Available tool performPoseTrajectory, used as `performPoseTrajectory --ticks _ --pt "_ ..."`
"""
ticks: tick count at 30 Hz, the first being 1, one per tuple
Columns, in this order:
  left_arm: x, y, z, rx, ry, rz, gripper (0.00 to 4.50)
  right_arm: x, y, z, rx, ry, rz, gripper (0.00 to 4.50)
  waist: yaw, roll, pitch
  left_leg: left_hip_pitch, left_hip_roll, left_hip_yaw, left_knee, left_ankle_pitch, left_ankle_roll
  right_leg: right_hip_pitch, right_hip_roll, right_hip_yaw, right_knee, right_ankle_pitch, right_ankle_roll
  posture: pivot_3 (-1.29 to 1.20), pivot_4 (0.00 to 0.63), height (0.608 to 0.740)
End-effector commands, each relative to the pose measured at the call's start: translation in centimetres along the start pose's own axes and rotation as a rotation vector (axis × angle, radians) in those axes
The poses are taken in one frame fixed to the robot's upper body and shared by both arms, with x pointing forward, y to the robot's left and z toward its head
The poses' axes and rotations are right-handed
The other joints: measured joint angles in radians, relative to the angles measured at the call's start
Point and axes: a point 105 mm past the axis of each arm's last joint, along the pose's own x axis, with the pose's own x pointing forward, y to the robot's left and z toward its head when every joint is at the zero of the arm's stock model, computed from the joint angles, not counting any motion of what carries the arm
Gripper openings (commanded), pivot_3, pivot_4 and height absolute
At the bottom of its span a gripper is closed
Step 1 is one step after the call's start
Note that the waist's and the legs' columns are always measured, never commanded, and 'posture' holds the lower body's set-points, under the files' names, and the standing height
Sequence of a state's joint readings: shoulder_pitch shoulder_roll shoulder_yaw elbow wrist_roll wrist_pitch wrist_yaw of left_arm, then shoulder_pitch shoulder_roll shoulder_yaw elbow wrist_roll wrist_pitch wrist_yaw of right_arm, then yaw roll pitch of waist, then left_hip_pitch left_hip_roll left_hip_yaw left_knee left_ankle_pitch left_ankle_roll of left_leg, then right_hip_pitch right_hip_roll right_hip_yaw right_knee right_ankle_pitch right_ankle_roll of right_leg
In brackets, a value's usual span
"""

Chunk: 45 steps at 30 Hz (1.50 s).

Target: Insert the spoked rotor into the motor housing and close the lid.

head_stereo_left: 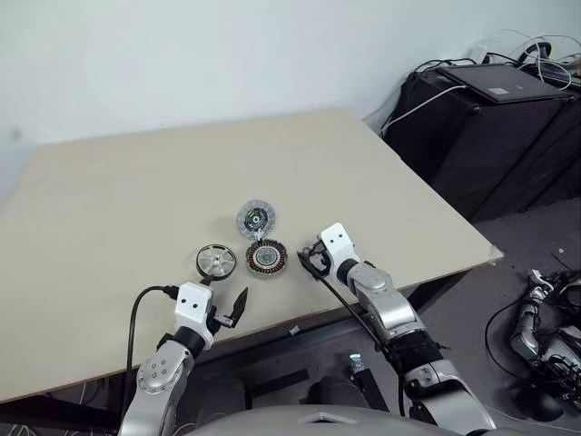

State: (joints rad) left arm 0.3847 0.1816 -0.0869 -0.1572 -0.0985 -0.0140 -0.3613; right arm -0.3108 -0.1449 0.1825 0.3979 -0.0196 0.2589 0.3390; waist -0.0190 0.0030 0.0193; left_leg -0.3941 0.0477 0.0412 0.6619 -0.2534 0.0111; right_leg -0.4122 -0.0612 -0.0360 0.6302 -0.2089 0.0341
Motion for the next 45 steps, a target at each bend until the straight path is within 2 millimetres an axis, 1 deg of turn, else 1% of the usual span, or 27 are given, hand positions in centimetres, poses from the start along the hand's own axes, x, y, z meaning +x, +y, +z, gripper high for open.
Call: performPoseTrajectory --ticks 1,7,12,19,25,28,32,33,36,38,41,43,45 --pt "0.1 -0.1 1.0 0.01 -0.041 0.002 4.5 0.7 -0.7 1.7 0.025 -0.053 -0.022 4.49 -0.003 0.0 0.0 0.0 0.0 0.0 0.0 0.0 0.0 0.0 0.0 0.0 0.0 0.0 0.0 0.0 0.0 0.74" --pt "0.1 -0.1 1.0 0.007 -0.043 0.004 4.5 1.7 -0.2 1.9 0.053 -0.046 -0.012 4.49 -0.008 0.0 0.0 0.0 0.0 0.001 0.0 0.0 0.0 0.002 0.0 0.002 0.002 0.0 0.0 0.0 0.0 0.74" --pt "0.2 -0.2 1.0 0.006 -0.043 0.001 4.5 2.1 0.5 1.5 0.055 -0.029 0.005 4.49 -0.012 0.0 0.0 0.0 0.0 0.003 0.0 0.0 0.0 0.001 0.0 0.003 0.004 0.0 0.0 0.0 0.0 0.74" --pt "0.2 -0.2 1.1 0.008 -0.043 0.0 4.5 2.2 1.6 0.1 0.068 0.015 0.037 4.49 -0.018 0.0 0.0 0.0 0.0 0.003 0.001 0.0 0.0 0.0 0.0 0.005 0.007 0.0 0.0 0.0 0.0 0.74" --pt "0.1 -0.2 1.0 0.008 -0.041 -0.001 4.5 2.1 1.7 -1.1 0.113 0.05 0.038 4.49 -0.019 0.0 0.0 0.001 0.0 0.004 0.001 0.0 0.001 -0.001 0.001 0.006 0.01 -0.001 -0.001 0.0 0.0 0.74" --pt "0.1 -0.2 1.0 0.008 -0.039 -0.002 4.5 2.1 1.8 -1.3 0.12 0.052 0.036 3.89 -0.019 0.0 0.0 0.002 0.0 0.004 0.001 0.0 0.001 -0.001 0.001 0.006 0.011 -0.001 -0.002 0.0 0.0 0.74" --pt "0.1 -0.2 1.0 0.008 -0.037 -0.005 4.5 2.0 1.8 -1.3 0.129 0.048 0.034 2.58 -0.019 0.001 0.0 0.002 0.0 0.004 0.001 0.0 0.0 -0.001 0.001 0.007 0.011 -0.001 -0.002 0.0 0.0 0.74" --pt "0.1 -0.3 1.0 0.008 -0.037 -0.007 4.5 2.0 1.8 -1.3 0.129 0.048 0.034 2.32 -0.019 0.001 -0.001 0.002 0.0 0.003 0.001 0.0 0.0 -0.001 0.001 0.007 0.011 -0.001 -0.002 0.0 0.0 0.74" --pt "0.2 -0.3 1.0 0.009 -0.037 -0.01 4.5 1.9 1.8 -1.3 0.127 0.044 0.032 1.28 -0.02 0.001 -0.001 0.003 0.0 0.003 0.001 0.0 0.0 -0.001 0.001 0.007 0.011 -0.001 -0.002 0.0 0.0 0.74" --pt "0.2 -0.3 1.0 0.009 -0.036 -0.012 4.5 1.8 1.8 -1.1 0.126 0.037 0.031 0.76 -0.019 0.001 -0.001 0.003 0.0 0.003 0.001 0.0 0.0 -0.001 0.001 0.007 0.012 -0.001 -0.002 0.0 0.0 0.74" --pt "0.2 -0.3 1.0 0.009 -0.034 -0.012 4.5 1.6 2.0 -0.6 0.123 0.009 0.039 0.76 -0.019 0.001 -0.001 0.003 0.0 0.003 0.001 0.0 0.0 -0.002 0.001 0.007 0.012 -0.001 -0.002 0.0 0.0 0.74" --pt "0.2 -0.3 1.0 0.009 -0.033 -0.013 4.5 1.4 2.3 0.3 0.118 -0.023 0.052 0.76 -0.019 0.001 -0.001 0.002 0.0 0.003 0.0 0.0 0.0 -0.002 0.001 0.007 0.012 -0.002 -0.002 0.0 0.0 0.74" --pt "0.2 -0.3 0.9 0.008 -0.033 -0.014 4.5 1.3 2.5 1.5 0.111 -0.065 0.063 0.76 -0.019 0.002 0.0 0.002 0.0 0.003 0.0 0.0 0.0 -0.002 0.001 0.007 0.012 -0.002 -0.002 0.0 0.0 0.74"
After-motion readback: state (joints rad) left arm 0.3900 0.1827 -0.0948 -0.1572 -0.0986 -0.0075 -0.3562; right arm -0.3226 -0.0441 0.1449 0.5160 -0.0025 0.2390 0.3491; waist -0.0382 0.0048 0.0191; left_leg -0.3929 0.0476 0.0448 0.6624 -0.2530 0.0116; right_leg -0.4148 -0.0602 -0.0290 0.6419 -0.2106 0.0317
